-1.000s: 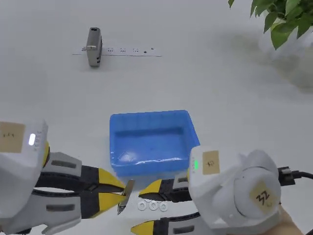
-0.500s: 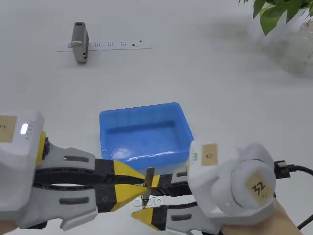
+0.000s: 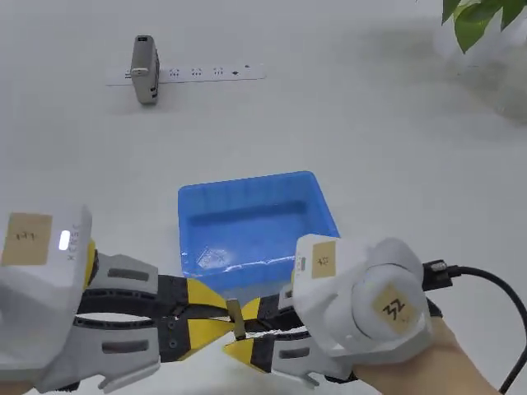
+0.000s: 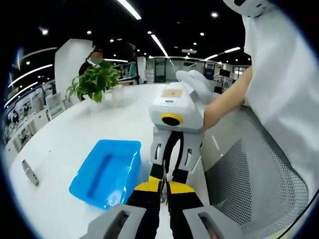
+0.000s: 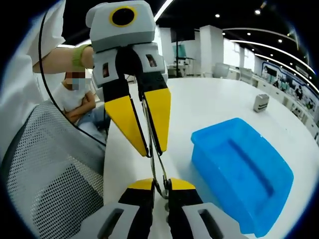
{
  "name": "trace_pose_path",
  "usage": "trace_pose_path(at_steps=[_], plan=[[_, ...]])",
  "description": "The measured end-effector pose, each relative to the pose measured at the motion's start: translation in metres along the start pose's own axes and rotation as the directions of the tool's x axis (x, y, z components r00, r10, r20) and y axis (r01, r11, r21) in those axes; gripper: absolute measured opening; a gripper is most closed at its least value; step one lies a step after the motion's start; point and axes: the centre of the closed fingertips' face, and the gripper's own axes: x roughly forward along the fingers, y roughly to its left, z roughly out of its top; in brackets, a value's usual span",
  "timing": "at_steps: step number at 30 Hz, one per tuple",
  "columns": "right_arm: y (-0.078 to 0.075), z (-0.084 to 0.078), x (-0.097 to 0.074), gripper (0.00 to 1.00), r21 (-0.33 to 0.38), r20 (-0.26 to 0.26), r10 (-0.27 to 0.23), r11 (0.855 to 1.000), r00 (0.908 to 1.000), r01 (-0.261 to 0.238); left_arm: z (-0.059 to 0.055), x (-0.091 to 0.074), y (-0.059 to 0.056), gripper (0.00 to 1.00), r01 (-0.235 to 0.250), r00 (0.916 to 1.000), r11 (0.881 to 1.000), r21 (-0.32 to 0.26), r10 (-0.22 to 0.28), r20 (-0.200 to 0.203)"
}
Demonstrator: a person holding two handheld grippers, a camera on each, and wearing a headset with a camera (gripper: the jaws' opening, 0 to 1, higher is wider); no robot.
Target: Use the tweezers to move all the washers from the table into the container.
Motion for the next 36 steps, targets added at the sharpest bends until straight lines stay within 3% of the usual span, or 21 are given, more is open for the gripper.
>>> trace_pose_path(at_steps=[10, 14, 17, 24, 29, 31, 33, 36], plan=[[0.000, -0.001, 0.000, 0.07, 0.014, 0.008, 0.006, 1.000, 1.0000, -0.006, 0.000, 0.000, 0.000, 0.00, 0.014, 0.9997, 1.000, 0.015, -0.013, -0.021], [0.000, 0.004, -0.007, 0.16, 0.040, 0.027, 0.006, 0.999, 0.9996, -0.008, 0.000, -0.001, -0.001, 0.00, 0.018, 0.9994, 1.000, 0.018, -0.017, -0.032], [0.002, 0.011, -0.014, 0.08, 0.031, 0.050, 0.019, 0.999, 0.9986, -0.021, 0.000, -0.001, -0.002, 0.01, 0.017, 0.9991, 1.000, 0.020, -0.016, -0.038], [0.002, 0.009, -0.011, 0.06, 0.001, 0.039, 0.028, 1.000, 0.9988, -0.028, 0.000, -0.003, -0.002, 0.03, -0.008, 0.9991, 1.000, -0.011, 0.008, -0.042], [0.005, 0.008, -0.010, 0.06, -0.009, 0.038, 0.025, 1.000, 0.9990, -0.025, 0.012, -0.014, -0.003, 0.14, -0.037, 0.9993, 0.998, -0.041, 0.036, -0.004], [0.004, 0.008, -0.011, 0.06, -0.009, 0.038, 0.025, 1.000, 0.9990, -0.024, 0.020, -0.017, -0.004, 0.11, -0.037, 0.9991, 0.999, -0.033, 0.038, 0.019], [0.004, 0.008, -0.011, 0.06, -0.008, 0.037, 0.023, 1.000, 0.9990, -0.023, 0.026, -0.018, -0.004, 0.01, -0.033, 0.9990, 0.999, -0.022, 0.034, 0.030], [0.003, 0.008, -0.012, 0.06, -0.003, 0.036, 0.027, 1.000, 0.9990, -0.027, 0.026, -0.014, -0.005, 0.00, -0.023, 0.9997, 1.000, 0.012, 0.023, 0.000]])
